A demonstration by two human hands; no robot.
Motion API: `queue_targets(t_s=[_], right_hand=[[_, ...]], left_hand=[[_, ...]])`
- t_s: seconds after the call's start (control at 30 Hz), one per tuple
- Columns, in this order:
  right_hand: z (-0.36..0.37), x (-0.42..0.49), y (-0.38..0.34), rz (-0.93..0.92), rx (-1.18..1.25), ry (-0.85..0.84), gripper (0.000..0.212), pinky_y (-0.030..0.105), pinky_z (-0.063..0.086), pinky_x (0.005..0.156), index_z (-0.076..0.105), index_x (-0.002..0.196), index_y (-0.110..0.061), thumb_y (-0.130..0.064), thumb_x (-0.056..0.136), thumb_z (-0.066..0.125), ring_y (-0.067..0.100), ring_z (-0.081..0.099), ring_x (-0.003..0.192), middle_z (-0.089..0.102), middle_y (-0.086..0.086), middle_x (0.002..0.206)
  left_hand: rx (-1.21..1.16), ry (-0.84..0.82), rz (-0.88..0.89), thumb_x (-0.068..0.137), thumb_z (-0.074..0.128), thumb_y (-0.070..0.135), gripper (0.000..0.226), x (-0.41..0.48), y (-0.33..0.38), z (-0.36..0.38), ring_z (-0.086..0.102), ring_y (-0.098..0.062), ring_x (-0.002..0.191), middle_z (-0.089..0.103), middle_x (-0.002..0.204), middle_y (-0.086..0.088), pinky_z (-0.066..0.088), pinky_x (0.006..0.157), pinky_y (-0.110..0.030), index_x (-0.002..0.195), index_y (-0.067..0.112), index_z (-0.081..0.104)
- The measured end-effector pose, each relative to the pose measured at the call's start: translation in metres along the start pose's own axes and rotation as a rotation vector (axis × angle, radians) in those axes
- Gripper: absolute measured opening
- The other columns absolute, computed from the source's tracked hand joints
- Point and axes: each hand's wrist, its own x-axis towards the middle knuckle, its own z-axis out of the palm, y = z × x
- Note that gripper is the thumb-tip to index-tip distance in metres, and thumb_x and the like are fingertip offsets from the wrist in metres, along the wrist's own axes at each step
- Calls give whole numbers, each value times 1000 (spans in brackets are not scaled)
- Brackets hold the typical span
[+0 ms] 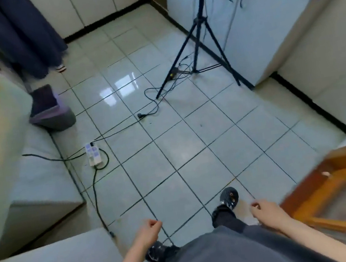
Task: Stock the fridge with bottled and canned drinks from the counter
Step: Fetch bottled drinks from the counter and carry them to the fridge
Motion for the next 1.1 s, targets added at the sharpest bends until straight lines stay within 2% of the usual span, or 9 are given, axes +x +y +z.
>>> queue_targets(t_s=[0.17, 0.27, 0.4, 0.5, 0.6, 0.73, 0.83, 1.0, 1.1], right_hand=[[-70, 29, 94, 68, 39, -25, 29, 29, 46, 89, 59, 115, -14, -28, 97, 41, 20, 59, 107, 64, 4, 116], [-113, 45, 147, 114, 126, 22, 28, 28, 46, 90, 59, 115, -17, -29, 97, 42, 18, 58, 107, 63, 1, 118], [-154, 55, 203, 219, 269, 81, 26, 25, 45, 82, 57, 116, -18, -28, 97, 42, 15, 58, 95, 64, 0, 115], [-171, 67, 230, 264, 398, 120, 25, 27, 47, 77, 56, 115, -18, -29, 97, 42, 16, 61, 84, 66, -1, 106], [-182, 73, 250, 318, 574, 135, 22, 32, 49, 82, 57, 111, -18, -27, 97, 43, 22, 63, 91, 66, 3, 106], [-183, 83, 279, 422, 791, 148, 15, 28, 45, 76, 58, 101, -18, -25, 98, 45, 20, 60, 89, 66, 3, 101], [-198, 96, 308, 539, 959, 205, 19, 27, 43, 70, 54, 80, -17, -15, 98, 47, 17, 55, 73, 62, 7, 88], [-268, 113, 359, 667, 1061, 201, 24, 28, 45, 74, 55, 74, -20, -23, 96, 50, 20, 62, 82, 64, 4, 82], [-328, 130, 382, 704, 1098, 278, 20, 28, 45, 74, 64, 92, -15, -25, 97, 48, 18, 62, 83, 67, 4, 90]], left_hand=[[258, -47, -29, 97, 45, 30, 25, 34, 90, 71, 63, -26, 99, 66, 104, -14, 47, 88, -32, 98, 11, 62], [351, -67, 50, 95, 46, 25, 19, 47, 162, 110, 57, -19, 84, 60, 88, -6, 46, 87, -31, 78, 19, 53], [433, -63, 174, 96, 47, 32, 25, 52, 257, 148, 57, -19, 109, 62, 111, 0, 41, 88, -25, 111, 17, 60], [495, -99, 226, 95, 47, 31, 26, 60, 316, 167, 59, -22, 106, 65, 112, -7, 41, 82, -27, 109, 15, 61], [544, -143, 210, 95, 49, 25, 26, 78, 371, 187, 62, -30, 100, 66, 104, -17, 46, 86, -33, 100, 4, 63], [670, -213, 185, 94, 49, 20, 21, 107, 442, 221, 49, -19, 65, 57, 81, -11, 40, 58, -25, 76, 11, 53], [799, -283, 206, 94, 47, 24, 25, 140, 515, 259, 43, -17, 56, 51, 76, -8, 28, 44, -22, 72, 12, 47], [983, -340, 371, 96, 47, 27, 25, 179, 669, 331, 61, -29, 91, 63, 94, -14, 46, 74, -32, 89, 6, 59], [977, -339, 491, 96, 50, 27, 30, 182, 763, 373, 59, -34, 108, 64, 112, -18, 48, 94, -37, 111, 3, 61]])
